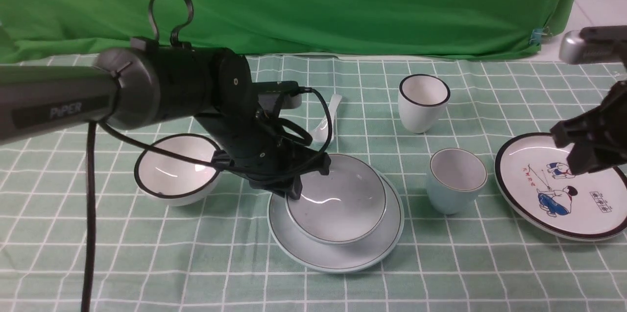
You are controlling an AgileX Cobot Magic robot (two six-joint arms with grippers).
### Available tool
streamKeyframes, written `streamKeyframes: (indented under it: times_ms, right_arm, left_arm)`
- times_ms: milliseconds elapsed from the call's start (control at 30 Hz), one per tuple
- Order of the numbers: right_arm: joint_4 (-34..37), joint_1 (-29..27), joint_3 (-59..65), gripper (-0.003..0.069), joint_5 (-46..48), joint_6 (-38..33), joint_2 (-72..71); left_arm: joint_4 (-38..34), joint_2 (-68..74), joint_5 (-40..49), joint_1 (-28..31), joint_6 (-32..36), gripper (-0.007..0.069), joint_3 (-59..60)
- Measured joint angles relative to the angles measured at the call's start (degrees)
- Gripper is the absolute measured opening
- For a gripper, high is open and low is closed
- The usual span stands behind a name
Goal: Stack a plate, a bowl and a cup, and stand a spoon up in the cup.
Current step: Use the left arm to put the blue rice bowl into the blue large plate in the middle
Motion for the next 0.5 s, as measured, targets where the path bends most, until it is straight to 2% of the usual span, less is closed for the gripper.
streamKeyframes:
  times_ms: [33, 167, 233, 267, 300, 367, 500]
  right_arm:
    - [0.2, 0.0, -0.3, 0.023, 0.0, 0.0, 0.2]
    - [5.1, 0.1, -3.4, 0.0374, -0.9, -2.5, 5.5]
    - [7.9, 0.1, -4.7, 0.0435, -1.5, -3.9, 8.2]
    - [8.1, 0.1, -4.8, 0.0439, -1.6, -4.0, 8.4]
    - [9.8, 0.1, -5.6, 0.0464, -2.2, -4.5, 10.5]
    - [10.3, 0.1, -6.0, 0.0471, -2.7, -4.7, 11.6]
    - [12.0, 0.5, -7.7, 0.048, -4.9, -5.4, 16.8]
  left_arm:
    - [0.0, 0.1, 0.0, 0.0, 0.1, 0.0022, -0.1]
    - [-0.5, 0.1, -0.1, 0.0, 0.7, 0.0043, -0.3]
    - [-0.9, 0.1, -0.4, 0.0, 0.7, 0.0078, -0.4]
    - [-0.9, 0.1, -0.5, 0.0, 0.7, 0.0083, -0.4]
    - [-0.9, 0.1, -0.7, 0.0, 0.7, 0.0129, -0.4]
    - [-0.9, 0.1, -0.8, 0.0, 0.8, 0.016, -0.4]
    - [-0.1, -0.8, -0.1, 0.0, 0.8, 0.0307, -1.3]
